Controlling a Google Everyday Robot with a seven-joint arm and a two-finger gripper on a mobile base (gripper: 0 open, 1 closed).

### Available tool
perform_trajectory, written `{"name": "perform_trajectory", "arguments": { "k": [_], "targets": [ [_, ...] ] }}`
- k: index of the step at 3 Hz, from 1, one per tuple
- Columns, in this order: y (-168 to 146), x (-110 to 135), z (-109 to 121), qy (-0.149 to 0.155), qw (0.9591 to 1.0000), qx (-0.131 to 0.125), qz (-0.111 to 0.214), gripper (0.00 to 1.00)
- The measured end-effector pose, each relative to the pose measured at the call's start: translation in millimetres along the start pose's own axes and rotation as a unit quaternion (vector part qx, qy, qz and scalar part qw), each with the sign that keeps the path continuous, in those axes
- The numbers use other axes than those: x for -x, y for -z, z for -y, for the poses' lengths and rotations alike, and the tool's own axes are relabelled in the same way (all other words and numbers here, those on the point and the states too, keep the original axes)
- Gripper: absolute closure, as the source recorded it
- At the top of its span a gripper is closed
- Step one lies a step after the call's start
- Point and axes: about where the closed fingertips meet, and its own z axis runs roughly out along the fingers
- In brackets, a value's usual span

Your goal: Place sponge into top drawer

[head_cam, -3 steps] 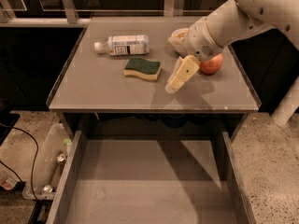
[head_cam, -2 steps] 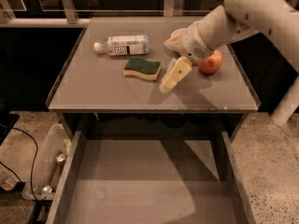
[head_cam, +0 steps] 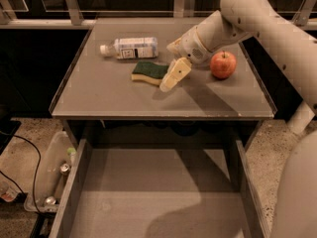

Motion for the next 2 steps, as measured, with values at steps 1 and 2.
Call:
{"name": "perform_trajectory", "arguments": {
  "k": [1, 2],
  "targets": [
    [-14, 4, 9, -0.007, 0.9999, 0.009, 0.005, 0.00],
    [-28, 5, 8, -0.016, 0.9996, 0.021, 0.005, 0.00]
  ]
}}
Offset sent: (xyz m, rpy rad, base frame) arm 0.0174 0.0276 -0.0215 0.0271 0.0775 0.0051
